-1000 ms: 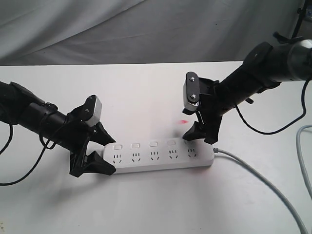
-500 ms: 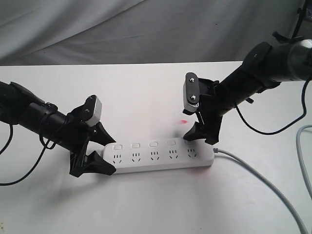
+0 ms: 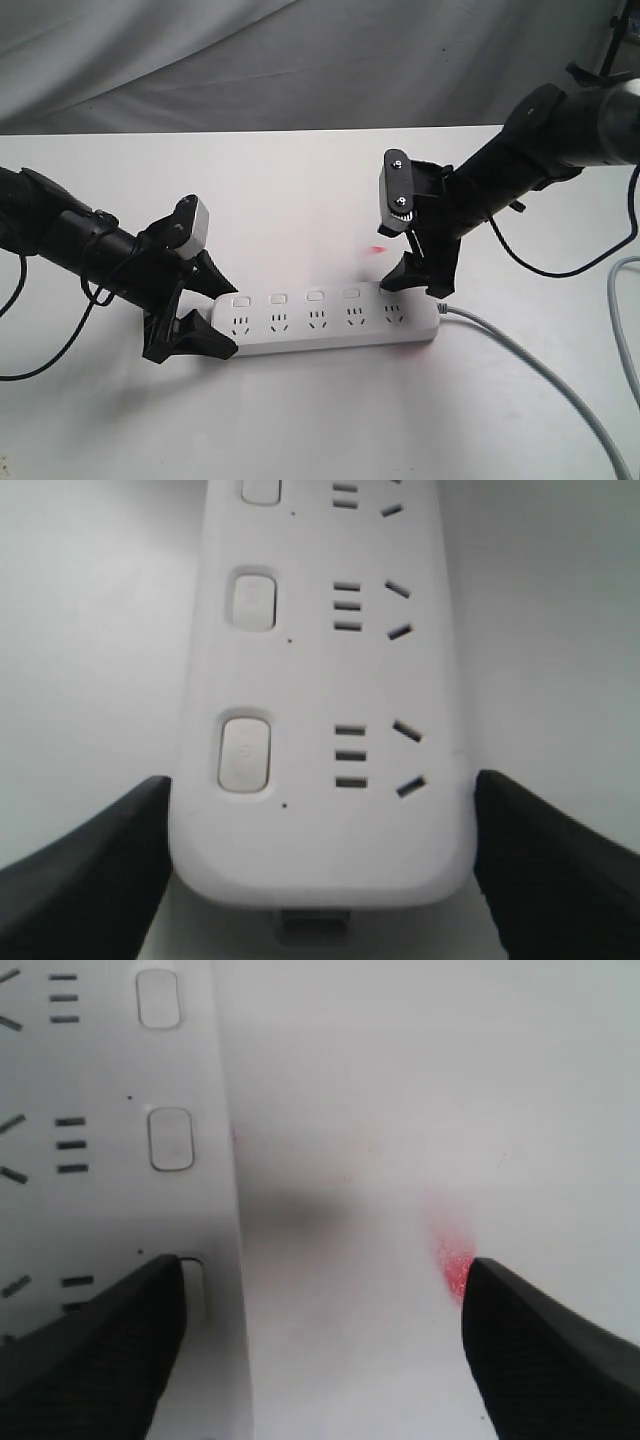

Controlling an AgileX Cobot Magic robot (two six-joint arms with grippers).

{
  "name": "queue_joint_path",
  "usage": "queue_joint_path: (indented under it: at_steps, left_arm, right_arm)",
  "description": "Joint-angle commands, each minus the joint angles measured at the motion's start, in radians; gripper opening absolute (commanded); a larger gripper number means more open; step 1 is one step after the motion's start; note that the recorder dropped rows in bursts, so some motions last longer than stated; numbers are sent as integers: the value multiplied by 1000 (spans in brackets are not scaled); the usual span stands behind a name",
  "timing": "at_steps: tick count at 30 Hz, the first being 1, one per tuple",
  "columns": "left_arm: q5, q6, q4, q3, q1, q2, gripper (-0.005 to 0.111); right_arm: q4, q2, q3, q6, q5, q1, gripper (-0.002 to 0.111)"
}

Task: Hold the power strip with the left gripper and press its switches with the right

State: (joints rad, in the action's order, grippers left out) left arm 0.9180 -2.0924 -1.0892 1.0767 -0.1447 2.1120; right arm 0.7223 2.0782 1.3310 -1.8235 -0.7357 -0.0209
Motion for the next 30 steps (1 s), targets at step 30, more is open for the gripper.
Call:
queue_joint_path:
  at_steps: [30]
  left_arm:
    - [-6,-2,-1,-3,-6,-2,0]
  right_arm:
    - [431,-327,-7,55,-235,0,56]
